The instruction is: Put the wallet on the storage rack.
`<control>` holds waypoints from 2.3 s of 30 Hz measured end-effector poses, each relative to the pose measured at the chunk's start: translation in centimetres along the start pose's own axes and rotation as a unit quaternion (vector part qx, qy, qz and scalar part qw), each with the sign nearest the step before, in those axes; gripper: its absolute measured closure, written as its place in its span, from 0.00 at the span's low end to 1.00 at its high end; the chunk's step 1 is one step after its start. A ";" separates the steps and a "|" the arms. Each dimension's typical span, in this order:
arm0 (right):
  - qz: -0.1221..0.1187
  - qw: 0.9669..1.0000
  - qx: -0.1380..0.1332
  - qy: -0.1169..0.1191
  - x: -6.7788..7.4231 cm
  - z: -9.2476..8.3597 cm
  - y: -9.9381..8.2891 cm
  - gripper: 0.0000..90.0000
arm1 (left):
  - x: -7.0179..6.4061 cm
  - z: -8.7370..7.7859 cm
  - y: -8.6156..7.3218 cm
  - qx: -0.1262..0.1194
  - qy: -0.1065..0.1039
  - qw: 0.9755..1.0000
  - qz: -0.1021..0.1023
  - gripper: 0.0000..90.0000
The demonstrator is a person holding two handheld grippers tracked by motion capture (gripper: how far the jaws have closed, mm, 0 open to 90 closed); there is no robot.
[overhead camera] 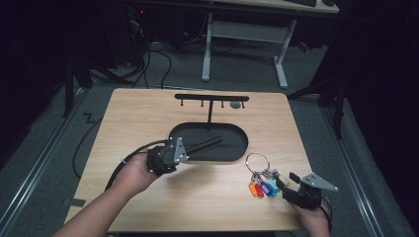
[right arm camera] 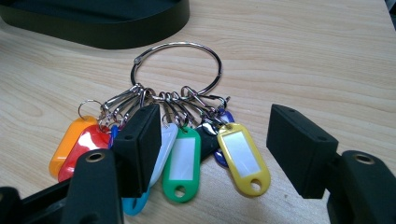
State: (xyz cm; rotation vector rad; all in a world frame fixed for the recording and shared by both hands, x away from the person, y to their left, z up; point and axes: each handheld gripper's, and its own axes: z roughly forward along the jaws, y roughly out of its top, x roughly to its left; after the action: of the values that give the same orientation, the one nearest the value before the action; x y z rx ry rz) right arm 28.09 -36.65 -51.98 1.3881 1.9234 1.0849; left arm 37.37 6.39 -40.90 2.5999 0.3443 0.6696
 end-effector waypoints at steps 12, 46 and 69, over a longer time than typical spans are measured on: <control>0.002 1.000 -0.002 0.000 -0.2 -0.2 -0.1 0.40 | 1.6 3.8 3.0 -0.010 0.013 0.999 0.034 0.81; 0.006 1.000 -0.003 0.007 -0.1 0.0 0.0 0.40 | 5.0 9.5 4.2 -0.004 0.022 0.998 0.059 0.81; 0.005 1.000 0.001 0.013 -0.2 0.2 -0.1 0.40 | 5.2 11.5 3.2 0.013 0.032 0.997 0.071 0.78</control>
State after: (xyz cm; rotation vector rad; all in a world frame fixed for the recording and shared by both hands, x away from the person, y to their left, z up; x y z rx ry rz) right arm 28.29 -36.81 -52.18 1.3939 1.9384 1.1101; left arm 48.02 1.42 -46.39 2.6514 0.1901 0.8035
